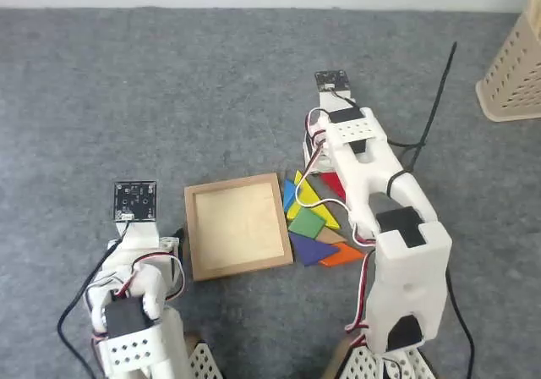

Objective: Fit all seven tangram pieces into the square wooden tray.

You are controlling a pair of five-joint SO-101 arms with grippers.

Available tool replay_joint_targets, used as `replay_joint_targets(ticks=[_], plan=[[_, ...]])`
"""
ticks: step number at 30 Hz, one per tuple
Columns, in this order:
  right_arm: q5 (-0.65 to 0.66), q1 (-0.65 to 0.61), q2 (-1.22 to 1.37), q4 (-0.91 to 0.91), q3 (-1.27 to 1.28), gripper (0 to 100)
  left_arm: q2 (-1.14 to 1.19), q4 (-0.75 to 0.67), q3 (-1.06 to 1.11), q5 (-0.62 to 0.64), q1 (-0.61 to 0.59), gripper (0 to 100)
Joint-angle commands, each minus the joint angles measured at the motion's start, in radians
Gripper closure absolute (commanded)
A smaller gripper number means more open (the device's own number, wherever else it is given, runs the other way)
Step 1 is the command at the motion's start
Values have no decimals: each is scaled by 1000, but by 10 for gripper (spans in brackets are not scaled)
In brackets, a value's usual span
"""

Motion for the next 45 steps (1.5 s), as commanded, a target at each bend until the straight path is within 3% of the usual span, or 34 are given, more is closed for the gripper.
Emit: replay_joint_targets(ticks=[1, 20, 26, 33, 42, 45], plan=[[-11, 2, -22, 35, -54, 847, -15, 3, -4, 9, -5, 775], [46, -41, -409, -38, 219, 848, -15, 3, -4, 9, -5, 775], [49, -47, -360, -50, 192, 828, -15, 3, -4, 9, -5, 775], [49, -41, -188, 8, 57, 672, -15, 3, -4, 9, -5, 775], [49, -18, -90, 21, 14, 675, -15, 3, -4, 9, -5, 775], [49, -8, -81, 22, 17, 720, -15, 3, -4, 9, -5, 775]])
